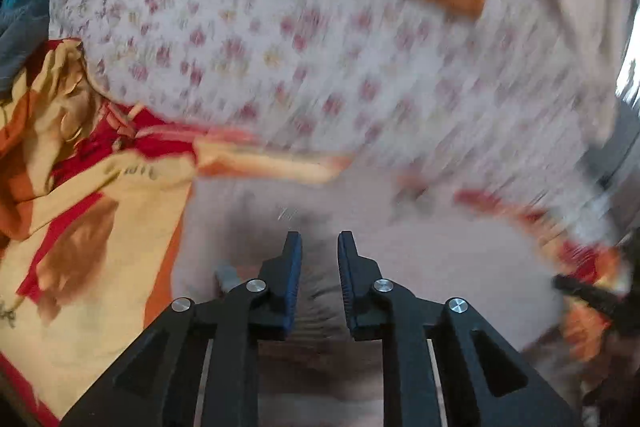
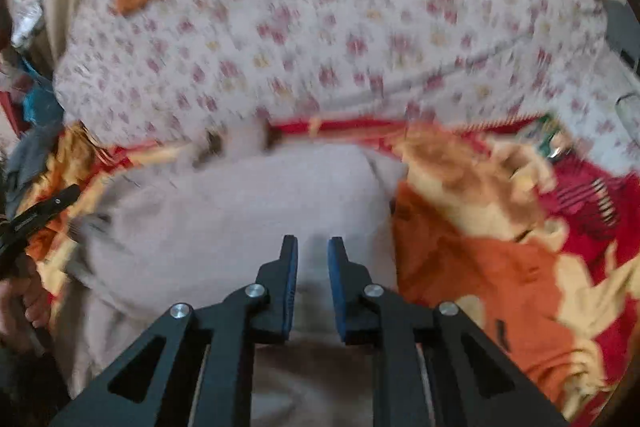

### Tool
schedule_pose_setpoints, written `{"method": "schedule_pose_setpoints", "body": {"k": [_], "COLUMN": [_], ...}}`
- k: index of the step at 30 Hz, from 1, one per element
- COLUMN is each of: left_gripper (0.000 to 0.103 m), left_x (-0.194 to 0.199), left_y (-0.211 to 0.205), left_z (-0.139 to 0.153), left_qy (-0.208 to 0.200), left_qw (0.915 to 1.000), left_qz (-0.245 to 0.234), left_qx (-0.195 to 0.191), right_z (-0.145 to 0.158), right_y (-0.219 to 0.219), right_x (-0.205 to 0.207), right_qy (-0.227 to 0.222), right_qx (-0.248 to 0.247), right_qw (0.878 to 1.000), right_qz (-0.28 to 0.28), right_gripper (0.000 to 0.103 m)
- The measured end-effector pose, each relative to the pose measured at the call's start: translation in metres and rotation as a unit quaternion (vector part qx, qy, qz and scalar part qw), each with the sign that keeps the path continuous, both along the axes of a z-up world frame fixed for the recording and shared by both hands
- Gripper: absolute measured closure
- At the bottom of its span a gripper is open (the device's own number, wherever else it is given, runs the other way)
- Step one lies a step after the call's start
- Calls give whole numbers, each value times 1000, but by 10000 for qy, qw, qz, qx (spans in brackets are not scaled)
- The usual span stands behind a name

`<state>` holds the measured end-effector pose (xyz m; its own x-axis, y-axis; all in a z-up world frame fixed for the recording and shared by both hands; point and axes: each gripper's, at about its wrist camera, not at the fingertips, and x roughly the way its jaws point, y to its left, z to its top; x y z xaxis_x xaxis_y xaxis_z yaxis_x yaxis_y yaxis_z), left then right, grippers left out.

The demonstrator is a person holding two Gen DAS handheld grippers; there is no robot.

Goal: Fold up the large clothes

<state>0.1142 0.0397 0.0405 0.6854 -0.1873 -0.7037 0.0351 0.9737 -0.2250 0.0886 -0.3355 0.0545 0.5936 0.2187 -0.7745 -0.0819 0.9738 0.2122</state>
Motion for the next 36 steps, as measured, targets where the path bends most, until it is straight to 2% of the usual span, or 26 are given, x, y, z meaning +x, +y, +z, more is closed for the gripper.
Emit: {"method": "schedule_pose_setpoints", "body": {"k": [2,3,5,7,9,12,14,16,19,21,22,23,27,29,32,34,35,36], "left_gripper": [95,96,97,97,97,92,92,92,92,92,92,92,92,92,92,92,92,92], "left_x": [12,12,13,13,12,15,17,17,18,18,19,20,26,25,25,25,25,24], "left_y": [4,9,10,10,13,19,20,19,17,15,14,12,12,15,19,18,17,16], "left_z": [-38,-46,-42,-43,-43,-44,-46,-45,-47,-48,-48,-48,-50,-51,-52,-52,-52,-52], "left_qy": [611,653,605,604,622,636,630,622,490,413,391,370,345,324,305,291,280,266], "left_qw": [9974,9972,9972,9971,9967,9949,9941,9940,9950,9956,9960,9963,9964,9959,9950,9951,9954,9955], "left_qz": [239,294,384,440,518,621,655,672,674,653,646,647,664,665,669,670,666,650], "left_qx": [293,220,193,159,-67,-476,-601,-603,-553,-526,-486,-428,-395,-519,-683,-660,-632,-635], "right_z": [-34,-44,-45,-43,-34,0,10,7,-21,-55,-69,-70,-68,-57,-24,-8,-10,-22], "right_y": [-5,-9,-8,-5,-6,-9,-6,0,5,8,9,7,4,3,-3,-1,-1,2], "right_x": [6,4,0,3,9,22,45,68,103,114,113,109,110,104,65,27,19,12], "right_qy": [355,288,133,223,470,-11,-47,10,350,594,498,271,318,316,-35,-216,-140,158], "right_qx": [-141,-55,-97,-196,-162,-91,-150,-227,-164,-634,-734,-685,-559,-509,-84,35,-28,-279], "right_qw": [9992,9995,9999,9995,9987,9999,9998,9995,9989,9960,9959,9971,9978,9980,9998,9997,9997,9992], "right_qz": [-98,-72,48,118,133,-49,-131,-203,-267,-223,-147,-164,-179,-185,-158,89,194,258], "right_gripper": [93,95,95,95,94,90,90,90,90,90,90,90,91,91,90,90,87,83]}}
